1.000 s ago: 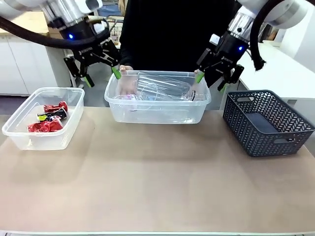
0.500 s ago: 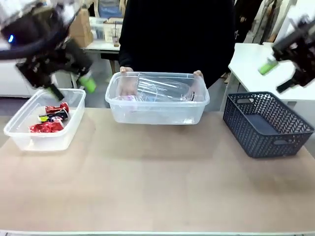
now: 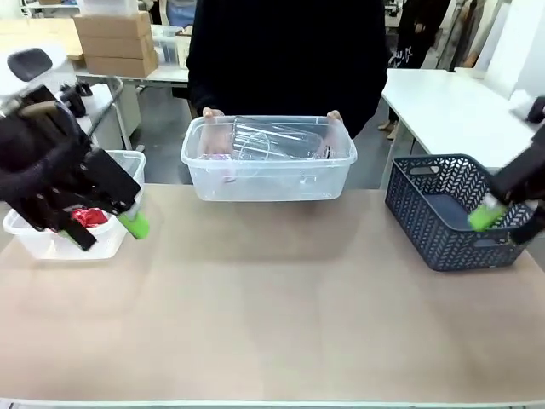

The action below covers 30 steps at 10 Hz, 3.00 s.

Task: Sort the waste into each basket.
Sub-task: Release the Organizing box you were holding.

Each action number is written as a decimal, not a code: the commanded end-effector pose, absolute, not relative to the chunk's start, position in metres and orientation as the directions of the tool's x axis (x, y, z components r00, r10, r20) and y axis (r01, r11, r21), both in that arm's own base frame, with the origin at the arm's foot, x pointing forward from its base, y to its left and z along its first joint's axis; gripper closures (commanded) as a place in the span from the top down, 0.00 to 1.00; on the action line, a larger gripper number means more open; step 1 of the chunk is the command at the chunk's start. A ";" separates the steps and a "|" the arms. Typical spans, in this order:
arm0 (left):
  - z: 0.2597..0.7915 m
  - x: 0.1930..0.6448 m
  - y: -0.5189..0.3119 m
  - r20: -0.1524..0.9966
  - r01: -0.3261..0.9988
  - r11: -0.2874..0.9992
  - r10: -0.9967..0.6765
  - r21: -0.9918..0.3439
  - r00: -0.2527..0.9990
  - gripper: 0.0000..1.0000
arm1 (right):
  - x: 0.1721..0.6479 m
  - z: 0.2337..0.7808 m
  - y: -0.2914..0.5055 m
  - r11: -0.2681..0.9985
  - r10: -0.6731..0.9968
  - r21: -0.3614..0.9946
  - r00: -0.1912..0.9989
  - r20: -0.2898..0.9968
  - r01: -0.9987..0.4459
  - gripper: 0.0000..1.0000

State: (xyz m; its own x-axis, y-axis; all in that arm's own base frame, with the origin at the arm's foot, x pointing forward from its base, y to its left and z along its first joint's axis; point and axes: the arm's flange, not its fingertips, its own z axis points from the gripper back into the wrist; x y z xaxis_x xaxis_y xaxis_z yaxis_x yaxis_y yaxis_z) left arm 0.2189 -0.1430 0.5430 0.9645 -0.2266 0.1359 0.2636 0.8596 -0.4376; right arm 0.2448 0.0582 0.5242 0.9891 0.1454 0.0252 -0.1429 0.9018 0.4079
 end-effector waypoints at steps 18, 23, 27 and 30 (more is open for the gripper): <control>0.549 0.248 0.043 0.420 0.431 0.201 -0.098 -0.880 0.902 1.00 | 0.275 0.488 -0.097 -0.040 -0.108 0.968 0.962 -0.250 0.247 1.00; 0.549 0.248 0.043 0.420 0.431 0.201 -0.098 -0.880 0.902 1.00 | 0.275 0.488 -0.097 -0.040 -0.108 0.968 0.962 -0.250 0.247 1.00; 0.549 0.248 0.043 0.420 0.431 0.201 -0.098 -0.880 0.902 1.00 | 0.275 0.488 -0.097 -0.040 -0.108 0.968 0.962 -0.250 0.247 1.00; 0.549 0.248 0.043 0.420 0.431 0.201 -0.098 -0.880 0.902 1.00 | 0.275 0.488 -0.097 -0.040 -0.108 0.968 0.962 -0.250 0.247 1.00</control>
State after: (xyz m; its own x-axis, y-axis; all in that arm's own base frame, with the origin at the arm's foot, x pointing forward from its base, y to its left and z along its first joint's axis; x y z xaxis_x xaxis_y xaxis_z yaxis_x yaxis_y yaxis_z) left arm 0.2470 0.0447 0.5489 0.9131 -0.0980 0.3958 0.4077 0.2252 -0.8849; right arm 0.2768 -0.0951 0.4890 0.9539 -0.1165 -0.2767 0.2724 -0.0519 0.9608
